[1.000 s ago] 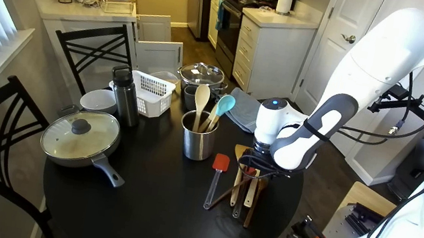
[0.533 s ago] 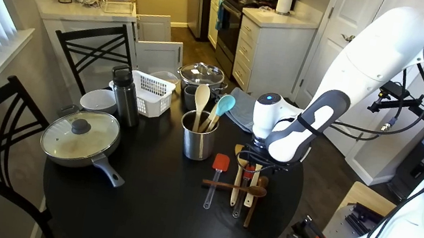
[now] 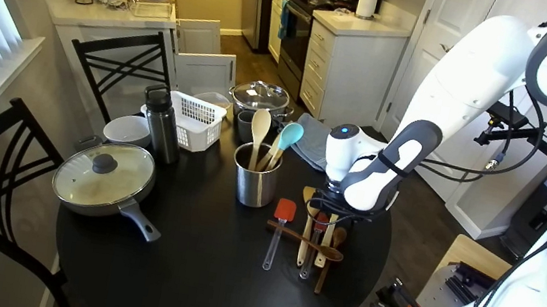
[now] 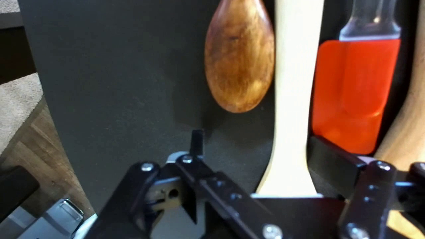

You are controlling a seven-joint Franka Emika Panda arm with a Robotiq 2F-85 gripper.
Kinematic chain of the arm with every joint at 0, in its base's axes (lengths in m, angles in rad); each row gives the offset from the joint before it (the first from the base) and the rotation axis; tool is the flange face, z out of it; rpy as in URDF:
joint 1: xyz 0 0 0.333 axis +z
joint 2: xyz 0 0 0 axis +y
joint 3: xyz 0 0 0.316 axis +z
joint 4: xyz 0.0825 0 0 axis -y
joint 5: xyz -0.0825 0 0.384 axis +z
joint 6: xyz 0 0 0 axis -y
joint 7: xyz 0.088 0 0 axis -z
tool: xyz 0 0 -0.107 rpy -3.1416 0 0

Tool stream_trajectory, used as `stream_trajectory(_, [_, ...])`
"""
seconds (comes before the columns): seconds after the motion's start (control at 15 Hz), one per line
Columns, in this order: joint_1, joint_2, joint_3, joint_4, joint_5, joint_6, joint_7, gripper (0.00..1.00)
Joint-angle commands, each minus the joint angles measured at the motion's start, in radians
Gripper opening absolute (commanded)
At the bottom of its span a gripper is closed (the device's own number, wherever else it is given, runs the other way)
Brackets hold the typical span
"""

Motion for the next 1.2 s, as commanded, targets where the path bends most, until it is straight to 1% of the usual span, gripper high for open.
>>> stream_trajectory(0.0, [0.018, 0.019, -0.013, 0.007, 0.001, 0.002, -0.038, 0.5])
stream_trajectory(0.47, [0.038, 0.003, -0.006, -0.005, 0.001, 0.017, -0.038, 0.07])
stream_trajectory(0.53, [0.04, -0.004, -0.006, -0.006, 0.0, 0.014, -0.036, 0.04])
stream_trajectory(0.6, [0.046, -0.006, -0.007, -0.006, -0.002, 0.009, -0.032, 0.06])
stream_trajectory(0.73, [0.063, -0.025, -0.024, -0.007, -0.024, -0.009, -0.01, 0.07])
stream_trajectory(0.8, [0.08, -0.049, -0.045, -0.011, -0.056, -0.023, 0.015, 0.06])
stream_trajectory(0.93, [0.119, -0.101, -0.096, -0.018, -0.152, -0.041, 0.077, 0.07])
stream_trajectory(1.0, [0.143, -0.137, -0.13, -0.022, -0.235, -0.051, 0.135, 0.07])
stream_trajectory(1.13, [0.162, -0.198, -0.156, -0.021, -0.392, -0.081, 0.249, 0.07])
